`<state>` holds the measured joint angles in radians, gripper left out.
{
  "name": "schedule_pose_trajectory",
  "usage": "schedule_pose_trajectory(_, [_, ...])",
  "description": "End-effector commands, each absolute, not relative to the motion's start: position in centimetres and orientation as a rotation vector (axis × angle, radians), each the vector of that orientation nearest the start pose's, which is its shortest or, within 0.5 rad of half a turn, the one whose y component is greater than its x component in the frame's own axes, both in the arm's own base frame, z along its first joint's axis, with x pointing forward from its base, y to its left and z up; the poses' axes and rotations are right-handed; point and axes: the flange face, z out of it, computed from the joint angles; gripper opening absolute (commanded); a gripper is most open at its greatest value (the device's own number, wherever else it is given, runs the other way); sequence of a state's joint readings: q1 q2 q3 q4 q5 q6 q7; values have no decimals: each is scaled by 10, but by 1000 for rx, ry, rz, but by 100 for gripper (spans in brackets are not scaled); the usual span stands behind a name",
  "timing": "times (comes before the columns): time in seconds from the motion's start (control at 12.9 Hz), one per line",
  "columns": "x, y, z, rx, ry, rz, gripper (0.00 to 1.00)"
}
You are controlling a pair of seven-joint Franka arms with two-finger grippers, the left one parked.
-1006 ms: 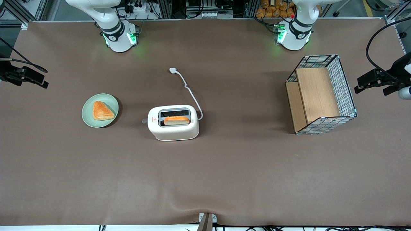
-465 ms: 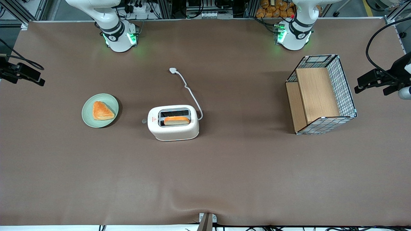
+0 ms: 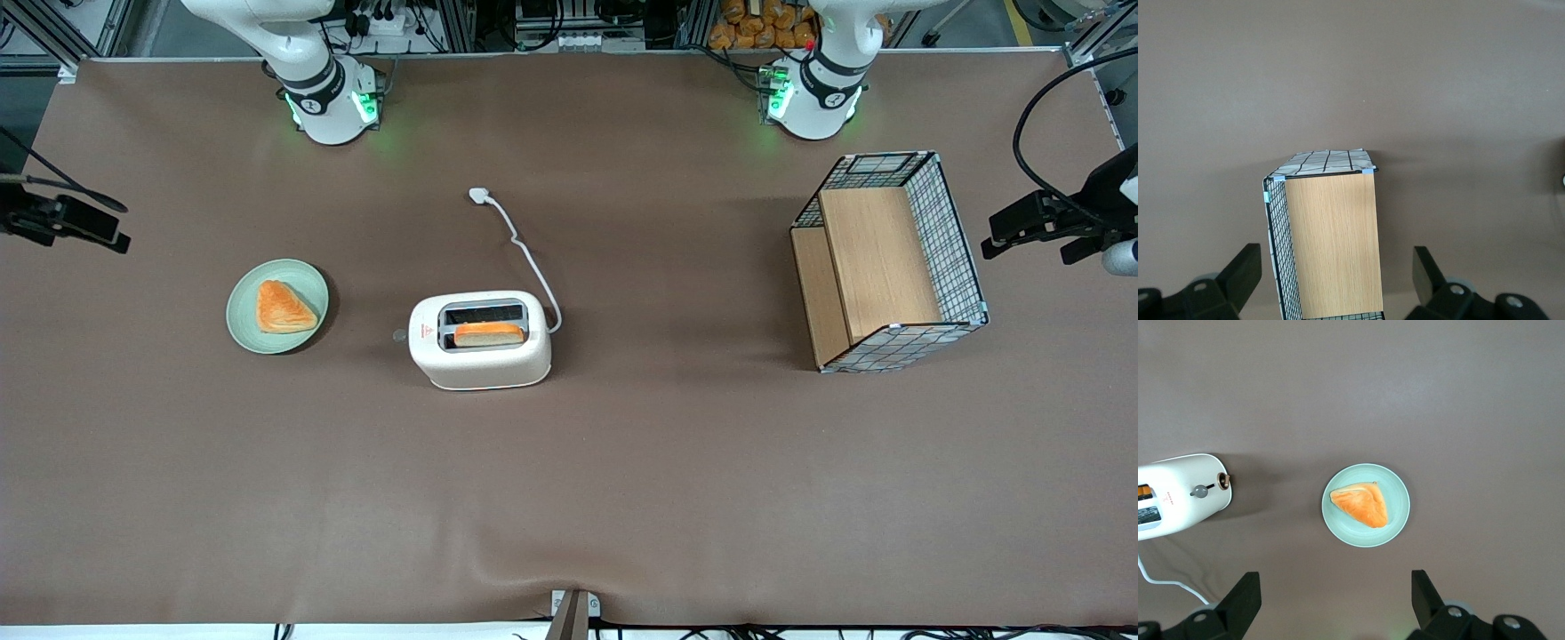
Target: Press toaster button with right arm
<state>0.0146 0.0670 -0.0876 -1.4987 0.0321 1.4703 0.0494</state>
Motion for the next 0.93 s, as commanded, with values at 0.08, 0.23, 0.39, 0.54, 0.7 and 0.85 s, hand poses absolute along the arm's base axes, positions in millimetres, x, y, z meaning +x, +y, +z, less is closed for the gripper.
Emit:
schedule_pose_trajectory(0.08, [562, -34, 607, -3116, 190, 174, 100])
schedule_pose_trajectory(0.23, [559, -36, 601, -3113, 195, 198, 100])
schedule_pose_trajectory(0.39, [554, -34, 603, -3111, 190, 198, 100])
schedule_pose_trajectory(0.54, [553, -35, 603, -3110, 192, 205, 100])
schedule_pose_trajectory(0.7, [552, -33, 604, -3110, 192, 208, 100])
schedule_pose_trajectory(0.85, [551, -31, 606, -3110, 199, 203, 100])
